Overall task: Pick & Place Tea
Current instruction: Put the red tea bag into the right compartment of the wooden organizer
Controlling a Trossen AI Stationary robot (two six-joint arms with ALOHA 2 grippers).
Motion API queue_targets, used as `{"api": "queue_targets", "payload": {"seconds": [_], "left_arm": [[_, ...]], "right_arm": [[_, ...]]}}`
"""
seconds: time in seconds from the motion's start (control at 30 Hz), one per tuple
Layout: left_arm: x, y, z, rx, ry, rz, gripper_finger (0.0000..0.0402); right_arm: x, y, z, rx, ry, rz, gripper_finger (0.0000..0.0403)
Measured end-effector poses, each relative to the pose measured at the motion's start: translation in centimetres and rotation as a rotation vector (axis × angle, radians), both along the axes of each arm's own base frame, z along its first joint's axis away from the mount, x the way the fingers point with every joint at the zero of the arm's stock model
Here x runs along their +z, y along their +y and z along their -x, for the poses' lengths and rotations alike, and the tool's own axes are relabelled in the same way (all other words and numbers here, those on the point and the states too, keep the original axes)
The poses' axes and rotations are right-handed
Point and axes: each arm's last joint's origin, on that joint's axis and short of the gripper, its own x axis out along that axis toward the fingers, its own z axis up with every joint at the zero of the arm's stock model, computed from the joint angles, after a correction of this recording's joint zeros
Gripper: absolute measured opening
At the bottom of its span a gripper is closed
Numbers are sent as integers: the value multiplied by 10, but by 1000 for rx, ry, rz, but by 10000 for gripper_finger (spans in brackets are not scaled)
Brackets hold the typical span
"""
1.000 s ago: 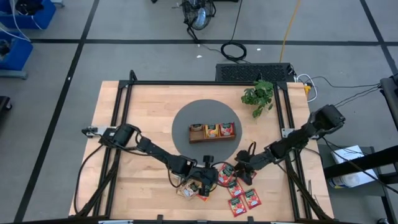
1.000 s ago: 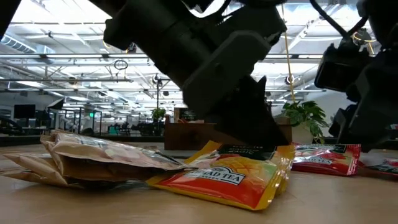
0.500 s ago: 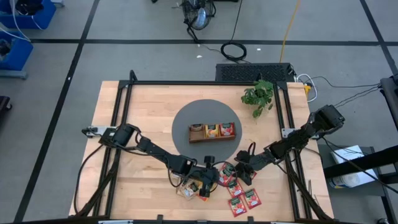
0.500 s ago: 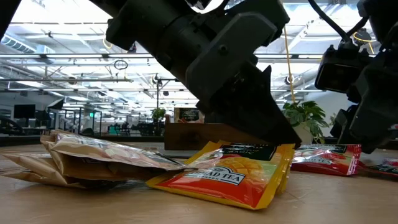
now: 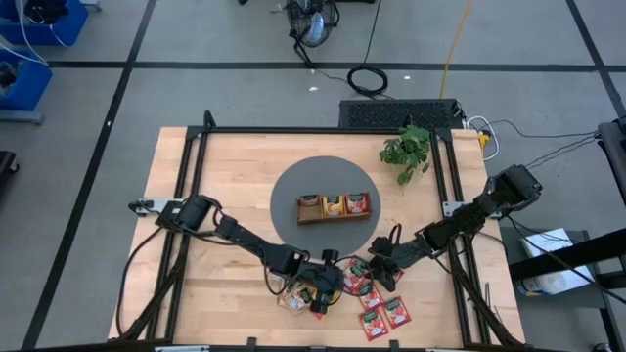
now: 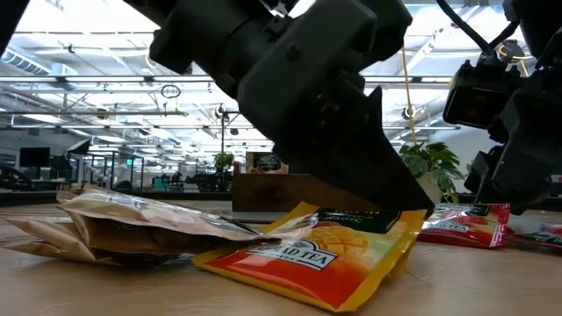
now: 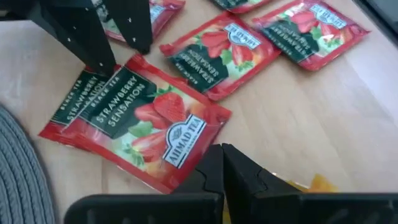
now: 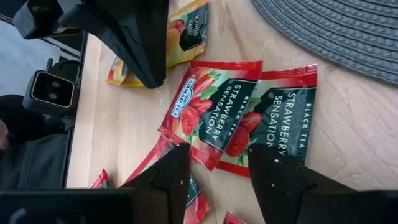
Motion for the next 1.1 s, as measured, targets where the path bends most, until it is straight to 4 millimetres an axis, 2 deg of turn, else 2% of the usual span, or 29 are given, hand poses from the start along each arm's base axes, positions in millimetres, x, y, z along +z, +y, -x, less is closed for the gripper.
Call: {"api": "queue_targets", "payload": {"seconds": [0.63,0.87,0.97,1.1], "left_arm": [[-18,19,-14,12,-37,24,4],[-18,21,-15,9,-44,22,5],[-18,21,-15,9,-47,22,6],[-18,23,-16,12,-46,21,12]], "right_arm": [[-2,0,1,33,17,20,141],[-2,-2,1,40,14,38,139],[-3,-2,1,43,12,59,126],[-2,-3,0,25,-14,103,89]]}}
